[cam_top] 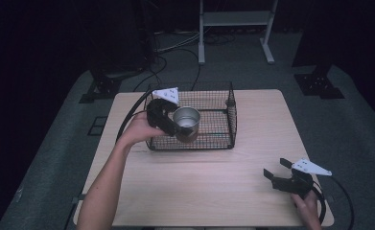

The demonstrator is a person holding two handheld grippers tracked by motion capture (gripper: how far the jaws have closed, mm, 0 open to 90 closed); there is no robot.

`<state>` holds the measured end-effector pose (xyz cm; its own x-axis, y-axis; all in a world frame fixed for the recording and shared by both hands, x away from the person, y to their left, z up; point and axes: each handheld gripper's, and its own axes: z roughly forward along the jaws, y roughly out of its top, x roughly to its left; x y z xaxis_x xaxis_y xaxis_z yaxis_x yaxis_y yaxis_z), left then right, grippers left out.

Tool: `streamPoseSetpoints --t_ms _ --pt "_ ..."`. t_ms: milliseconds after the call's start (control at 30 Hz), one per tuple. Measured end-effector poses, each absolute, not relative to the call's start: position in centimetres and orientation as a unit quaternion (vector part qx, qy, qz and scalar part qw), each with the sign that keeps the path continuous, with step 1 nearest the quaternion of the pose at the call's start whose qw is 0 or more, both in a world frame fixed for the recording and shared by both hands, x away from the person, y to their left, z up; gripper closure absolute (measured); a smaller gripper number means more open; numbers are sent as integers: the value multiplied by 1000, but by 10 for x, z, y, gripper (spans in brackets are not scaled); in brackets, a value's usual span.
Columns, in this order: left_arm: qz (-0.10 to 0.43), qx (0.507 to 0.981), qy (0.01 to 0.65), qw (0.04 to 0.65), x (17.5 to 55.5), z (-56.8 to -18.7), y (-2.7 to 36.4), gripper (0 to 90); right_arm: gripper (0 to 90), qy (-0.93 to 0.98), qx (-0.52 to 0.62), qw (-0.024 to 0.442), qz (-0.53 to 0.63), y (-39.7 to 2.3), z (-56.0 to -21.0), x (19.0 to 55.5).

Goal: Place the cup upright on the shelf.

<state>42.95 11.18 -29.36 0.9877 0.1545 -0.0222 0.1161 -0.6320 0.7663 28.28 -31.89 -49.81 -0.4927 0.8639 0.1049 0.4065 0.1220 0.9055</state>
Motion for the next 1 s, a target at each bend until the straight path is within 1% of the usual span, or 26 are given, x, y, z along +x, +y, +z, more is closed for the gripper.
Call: streamPoseSetpoints --t_ms 300,400,633,733,1000 --pt "30 908 70 412 446 -272 104 177 137 712 444 233 491 -319 -498 283" --pt "30 906 76 415 453 -264 104 177 137 712 446 232 491 -319 -498 282" --pt "47 902 85 421 470 -242 103 176 137 711 446 231 492 -319 -498 282" --pt "46 897 92 430 477 -240 102 176 137 711 444 232 493 -319 -498 283" --pt "40 901 107 419 495 -249 94 177 137 711 444 231 494 -319 -498 283"
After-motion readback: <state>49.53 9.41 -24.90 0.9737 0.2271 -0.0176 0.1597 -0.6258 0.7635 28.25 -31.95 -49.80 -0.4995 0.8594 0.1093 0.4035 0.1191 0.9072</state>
